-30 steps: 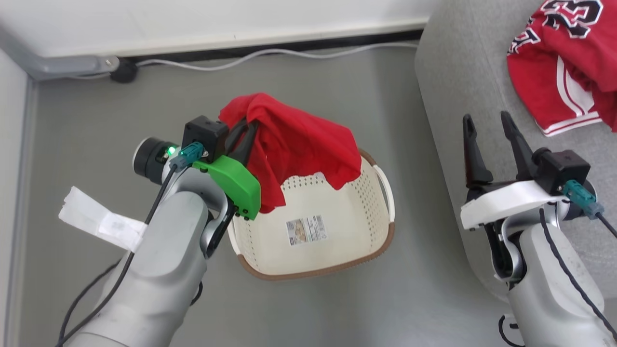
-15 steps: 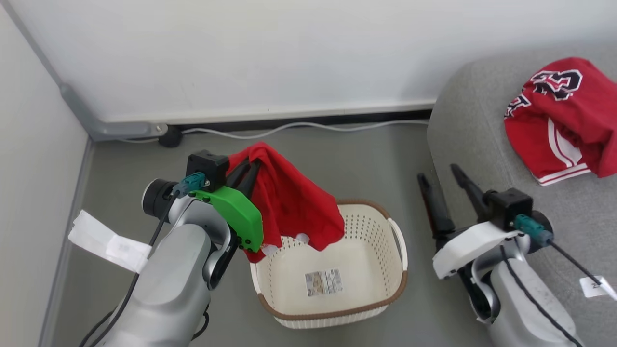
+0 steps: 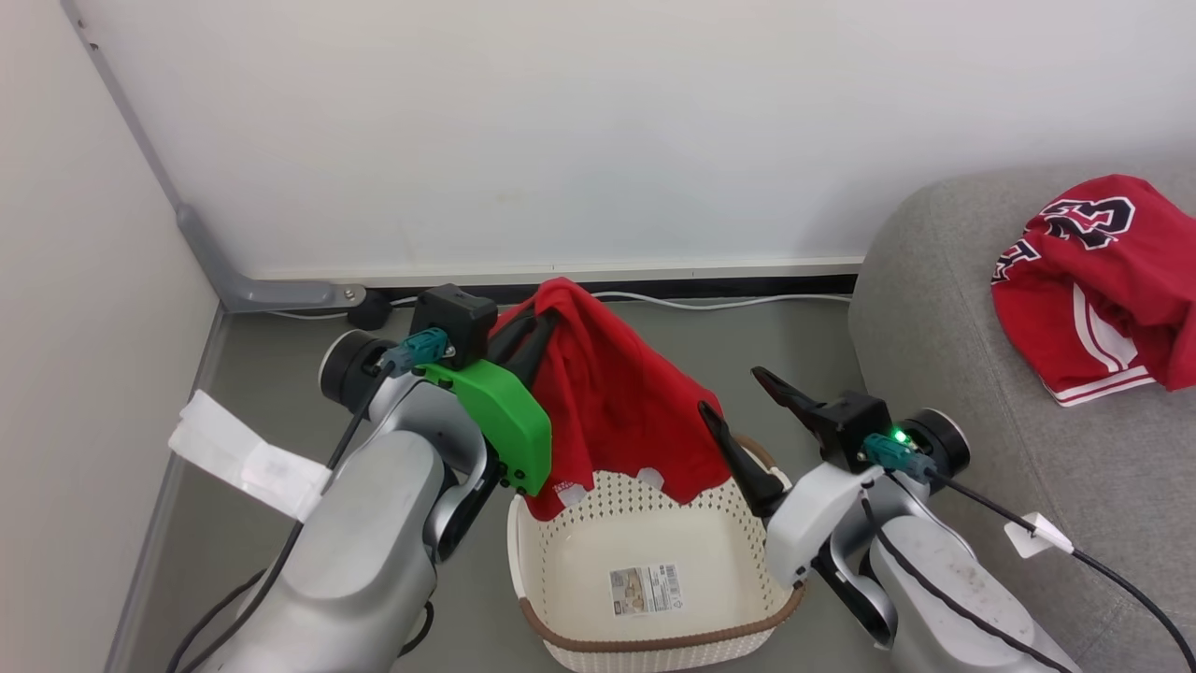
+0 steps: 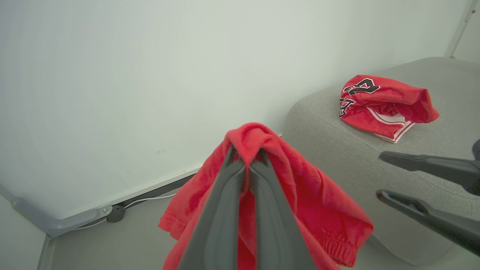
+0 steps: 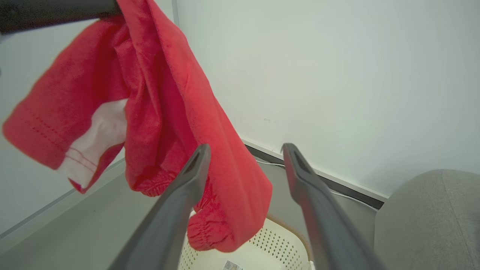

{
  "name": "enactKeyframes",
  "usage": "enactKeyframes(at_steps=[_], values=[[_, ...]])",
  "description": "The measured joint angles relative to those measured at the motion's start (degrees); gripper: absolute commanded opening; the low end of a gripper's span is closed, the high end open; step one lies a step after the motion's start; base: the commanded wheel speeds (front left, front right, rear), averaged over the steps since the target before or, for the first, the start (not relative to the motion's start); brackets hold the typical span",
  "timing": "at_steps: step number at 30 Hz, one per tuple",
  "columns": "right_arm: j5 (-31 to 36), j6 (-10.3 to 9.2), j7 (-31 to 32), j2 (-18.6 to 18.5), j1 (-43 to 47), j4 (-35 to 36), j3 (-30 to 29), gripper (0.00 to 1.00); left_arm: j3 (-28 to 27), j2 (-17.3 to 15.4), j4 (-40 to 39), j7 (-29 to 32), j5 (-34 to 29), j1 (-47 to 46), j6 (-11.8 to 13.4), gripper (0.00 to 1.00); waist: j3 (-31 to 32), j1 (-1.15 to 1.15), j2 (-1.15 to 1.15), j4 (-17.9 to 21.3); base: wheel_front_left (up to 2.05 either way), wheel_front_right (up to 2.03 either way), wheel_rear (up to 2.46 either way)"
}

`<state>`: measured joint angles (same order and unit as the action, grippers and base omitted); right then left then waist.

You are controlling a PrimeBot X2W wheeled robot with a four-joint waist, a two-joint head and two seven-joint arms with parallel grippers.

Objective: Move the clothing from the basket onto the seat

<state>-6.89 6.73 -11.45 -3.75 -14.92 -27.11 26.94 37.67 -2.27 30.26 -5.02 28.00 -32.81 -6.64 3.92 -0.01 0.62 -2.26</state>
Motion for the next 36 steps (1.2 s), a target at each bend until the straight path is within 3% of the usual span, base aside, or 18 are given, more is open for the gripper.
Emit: enactKeyframes(at_steps=[9,22,36], values=[[0.4,0.33,1.1,0.0,-2.7,-4.8,2.9,1.0,2.8,0.0,-5.6,3.0,1.1,1.4,-0.4,0.0,-0.2,0.0,0.0,-1.3,0.0,0.0,0.0],[-1.7,0.34,-0.1,0.2,-6.1,-5.5,7.6,1.0,3.6,0.0,-10.7,5.5,2.1,2.7,-0.3,0.0,-0.5,0.0,0.0,-2.5,0.0,0.0,0.0],[-2.2,0.41,0.9,0.2,-10.3,-12.6,11.5,1.0,4.9,0.0,-16.0,7.5,2.5,3.7,0.9,0.0,-0.8,0.0,0.0,-3.5,0.0,0.0,0.0]])
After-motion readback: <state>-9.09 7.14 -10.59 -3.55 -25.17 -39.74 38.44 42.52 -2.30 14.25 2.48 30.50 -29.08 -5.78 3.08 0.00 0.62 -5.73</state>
